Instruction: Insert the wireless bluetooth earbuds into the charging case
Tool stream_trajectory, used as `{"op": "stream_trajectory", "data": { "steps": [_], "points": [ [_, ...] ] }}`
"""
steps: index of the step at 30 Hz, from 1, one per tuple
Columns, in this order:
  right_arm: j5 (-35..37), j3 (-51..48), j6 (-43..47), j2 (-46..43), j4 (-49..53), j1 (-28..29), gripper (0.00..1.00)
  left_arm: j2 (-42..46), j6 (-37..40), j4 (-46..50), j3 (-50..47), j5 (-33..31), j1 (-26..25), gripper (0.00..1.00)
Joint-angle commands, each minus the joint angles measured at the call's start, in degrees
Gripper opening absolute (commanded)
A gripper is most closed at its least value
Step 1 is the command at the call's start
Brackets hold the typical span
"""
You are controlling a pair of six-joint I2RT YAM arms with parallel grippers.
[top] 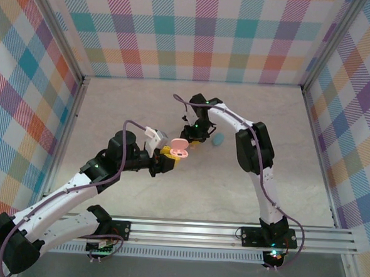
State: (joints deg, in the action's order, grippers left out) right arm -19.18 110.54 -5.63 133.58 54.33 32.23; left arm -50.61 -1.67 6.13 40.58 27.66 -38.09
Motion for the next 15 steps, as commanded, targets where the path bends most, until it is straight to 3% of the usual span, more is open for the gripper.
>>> {"op": "stream_trajectory", "data": {
  "steps": [1, 15],
  "points": [
    [-0.7, -1.74, 2.46, -1.23, 2.61, -0.24, 0.46, 1.18, 1.25, 0.72, -0.68, -0.5, 0.43, 0.29],
    [1.24, -9.2, -0.11, -6.86, 0.35, -0.32, 0.47, 1.15, 0.84, 0.29, -0.5, -0.06, 0.38, 0.29]
  ]
}}
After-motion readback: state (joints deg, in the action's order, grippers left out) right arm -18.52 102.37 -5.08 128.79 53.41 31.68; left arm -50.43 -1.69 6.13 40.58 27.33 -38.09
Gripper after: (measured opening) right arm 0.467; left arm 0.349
